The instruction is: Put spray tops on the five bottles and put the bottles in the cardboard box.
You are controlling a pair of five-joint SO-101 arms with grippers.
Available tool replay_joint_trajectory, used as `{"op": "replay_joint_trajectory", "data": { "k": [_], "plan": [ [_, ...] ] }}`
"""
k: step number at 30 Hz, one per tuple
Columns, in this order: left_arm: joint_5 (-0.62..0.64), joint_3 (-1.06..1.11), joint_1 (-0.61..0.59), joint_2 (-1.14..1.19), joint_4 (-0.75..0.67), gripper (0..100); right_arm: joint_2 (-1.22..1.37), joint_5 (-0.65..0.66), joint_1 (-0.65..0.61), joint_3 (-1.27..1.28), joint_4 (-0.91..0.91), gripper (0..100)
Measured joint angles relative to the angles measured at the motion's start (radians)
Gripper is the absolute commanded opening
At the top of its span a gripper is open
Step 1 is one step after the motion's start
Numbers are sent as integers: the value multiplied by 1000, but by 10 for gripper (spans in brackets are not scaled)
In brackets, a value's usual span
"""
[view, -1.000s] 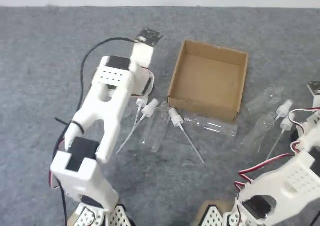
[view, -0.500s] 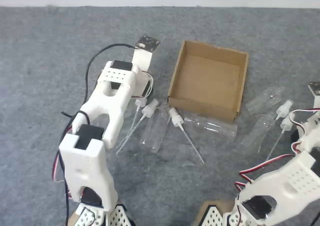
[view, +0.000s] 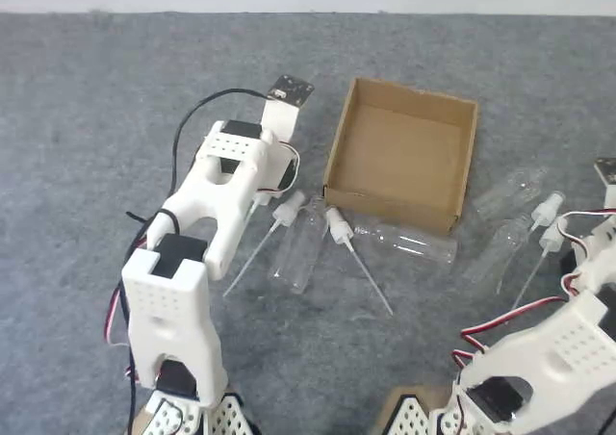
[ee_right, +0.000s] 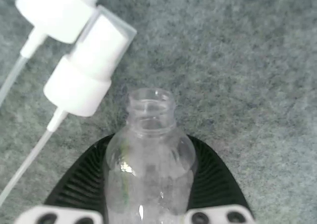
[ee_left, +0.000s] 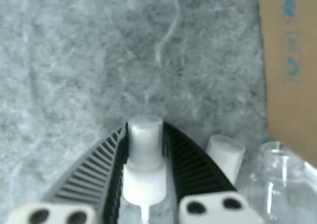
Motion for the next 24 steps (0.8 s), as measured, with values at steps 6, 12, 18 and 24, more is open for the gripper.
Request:
{"op": "replay_joint_trajectory", "data": {
  "k": [6, 12, 18, 24],
  "plan": [
    [2, -18, -58, -137, 135, 9, 0, 0, 6, 0, 0, 10],
    [0, -2, -126, -423, 264, 10, 0, 0, 8, -2, 0, 6],
    [-3, 169, -123, -704, 272, 11, -71, -34, 15, 3, 35, 6],
    [-2, 210, -124, -944, 292, 12, -394, -160, -121, 3, 164, 6]
  ]
}}
